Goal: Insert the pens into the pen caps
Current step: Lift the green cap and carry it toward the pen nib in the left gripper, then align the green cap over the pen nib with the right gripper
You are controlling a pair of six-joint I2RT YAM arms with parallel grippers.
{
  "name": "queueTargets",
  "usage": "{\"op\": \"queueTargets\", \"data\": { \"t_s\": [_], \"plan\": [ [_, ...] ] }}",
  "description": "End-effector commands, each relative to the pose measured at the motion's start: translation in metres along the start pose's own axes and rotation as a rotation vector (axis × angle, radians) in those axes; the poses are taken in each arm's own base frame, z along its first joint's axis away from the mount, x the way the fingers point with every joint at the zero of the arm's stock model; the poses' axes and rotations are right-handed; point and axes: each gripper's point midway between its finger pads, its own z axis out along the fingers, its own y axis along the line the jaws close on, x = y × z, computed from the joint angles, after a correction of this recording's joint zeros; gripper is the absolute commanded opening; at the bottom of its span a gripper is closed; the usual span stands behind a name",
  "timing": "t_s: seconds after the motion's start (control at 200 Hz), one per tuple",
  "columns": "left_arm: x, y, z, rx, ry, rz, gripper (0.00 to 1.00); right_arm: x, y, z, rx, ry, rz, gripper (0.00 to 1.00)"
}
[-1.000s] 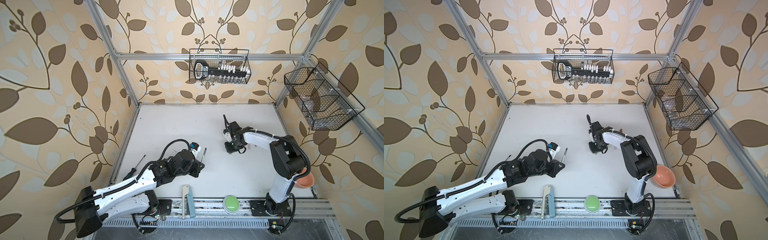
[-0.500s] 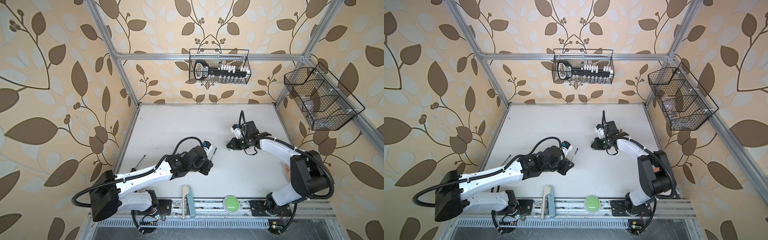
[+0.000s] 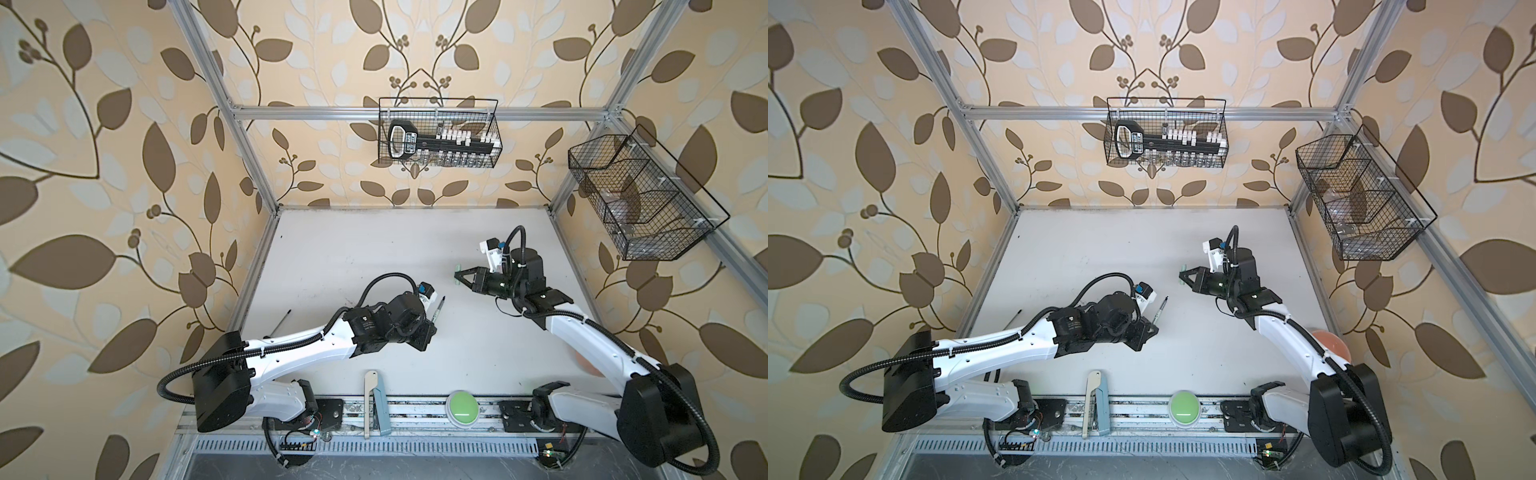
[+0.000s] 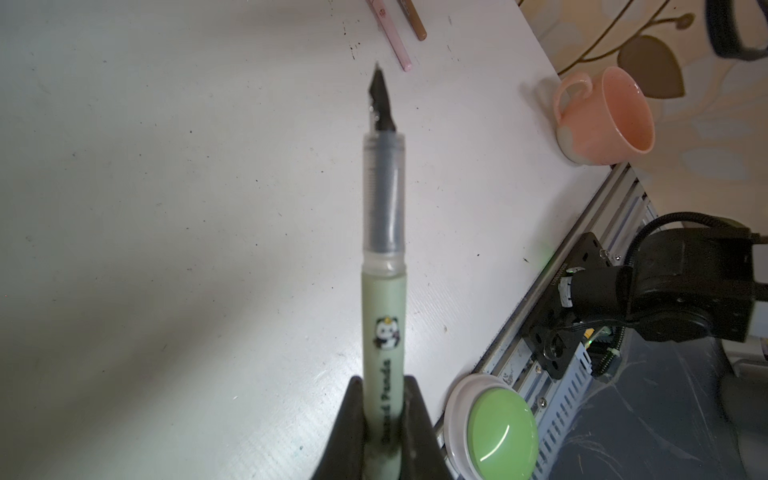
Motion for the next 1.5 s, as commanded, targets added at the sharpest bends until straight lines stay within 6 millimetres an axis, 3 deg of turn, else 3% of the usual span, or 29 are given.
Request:
{"op": "queueTargets", "data": {
  "t_s": [0.0,0.46,0.93,1.494],
  "plan": [
    [-0.023,-0.019,-0.006,0.047,-0.074,0.035,0.00,-0.013,0.015,-0.007,-0.036,-0.105,0.046,0.03],
    [-0.037,-0.025,-0.016,0.067,-0.132,0.049,0.00,-0.006,0.047,-0.019,-0.136,-0.229,0.105,0.00],
    [-0.041,-0.035,-0.032,0.123,-0.179,0.059,0.00,-0.021,0.052,-0.022,-0.119,-0.276,0.077,0.00],
    [-0.038,-0.031,-0.033,0.111,-0.187,0.059,0.00,-0.040,0.080,-0.025,-0.182,-0.296,0.044,0.00]
  ]
}}
